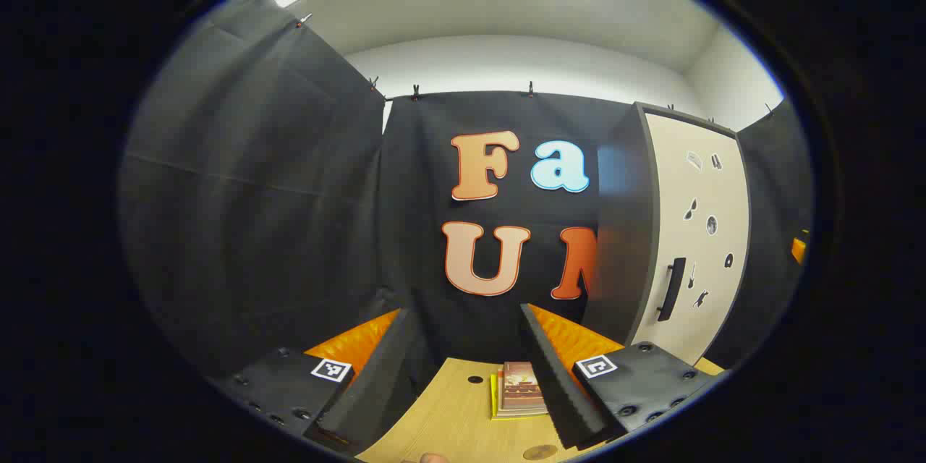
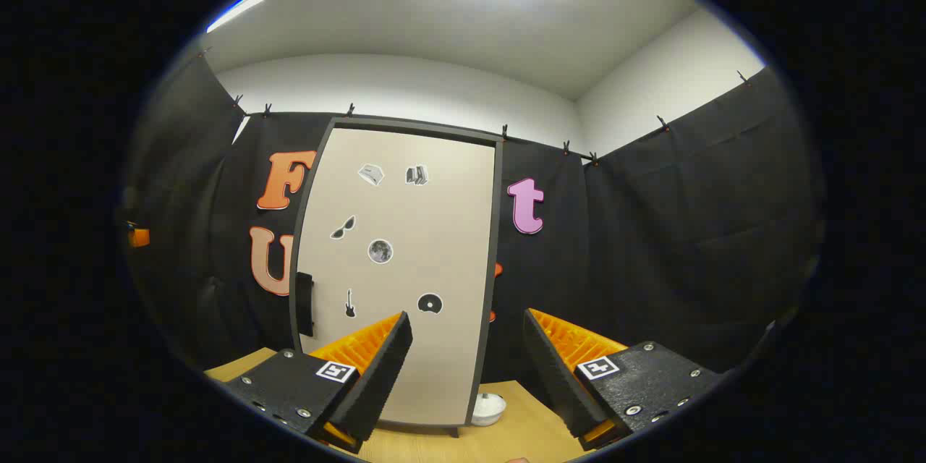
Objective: Open the cabinet door with the right hand, grasp the bottle in the cabinet with the left hand and place it on the coaster, then close the cabinet door with the right hand.
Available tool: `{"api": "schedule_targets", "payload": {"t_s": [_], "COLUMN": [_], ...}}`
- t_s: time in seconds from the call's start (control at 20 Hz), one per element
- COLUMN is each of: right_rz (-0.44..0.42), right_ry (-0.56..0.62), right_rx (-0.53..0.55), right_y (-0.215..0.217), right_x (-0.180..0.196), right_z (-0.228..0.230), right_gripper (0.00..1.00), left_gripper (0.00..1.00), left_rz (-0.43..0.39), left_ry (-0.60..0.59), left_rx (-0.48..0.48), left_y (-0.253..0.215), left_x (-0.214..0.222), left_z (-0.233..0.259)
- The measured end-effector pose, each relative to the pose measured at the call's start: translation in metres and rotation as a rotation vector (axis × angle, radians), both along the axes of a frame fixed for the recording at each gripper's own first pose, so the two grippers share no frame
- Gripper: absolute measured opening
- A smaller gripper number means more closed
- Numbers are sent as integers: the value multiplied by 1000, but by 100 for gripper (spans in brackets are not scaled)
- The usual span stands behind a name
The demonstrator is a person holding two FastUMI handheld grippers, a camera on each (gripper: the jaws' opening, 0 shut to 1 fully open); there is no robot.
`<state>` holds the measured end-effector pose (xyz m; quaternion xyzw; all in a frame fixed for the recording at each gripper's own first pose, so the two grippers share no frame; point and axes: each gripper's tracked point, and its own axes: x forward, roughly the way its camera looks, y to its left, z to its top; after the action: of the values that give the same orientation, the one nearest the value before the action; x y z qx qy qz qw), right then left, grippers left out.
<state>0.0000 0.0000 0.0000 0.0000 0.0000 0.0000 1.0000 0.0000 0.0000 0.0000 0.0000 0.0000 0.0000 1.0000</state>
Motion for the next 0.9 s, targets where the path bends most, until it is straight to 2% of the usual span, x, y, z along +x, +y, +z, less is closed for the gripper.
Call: {"api": "schedule_targets", "payload": {"t_s": [0.45, 0.55, 0.6, 0.9], "right_rz": [-16, -20, -25, -39], "right_ry": [131, 131, 129, 110], "right_rx": [67, 59, 54, 68], "right_y": [-3, -5, -6, -10], "right_x": [9, 7, 6, 2], "right_z": [-31, -32, -31, -24], "right_gripper": [95, 92, 96, 96], "left_gripper": [97, 97, 97, 97], "left_rz": [20, 16, 17, 20], "left_ry": [-24, -32, -35, -51], "left_rx": [24, 28, 28, 15], "left_y": [8, 7, 9, 9], "left_x": [-4, -6, -6, -12], "left_z": [9, 11, 13, 20]}}
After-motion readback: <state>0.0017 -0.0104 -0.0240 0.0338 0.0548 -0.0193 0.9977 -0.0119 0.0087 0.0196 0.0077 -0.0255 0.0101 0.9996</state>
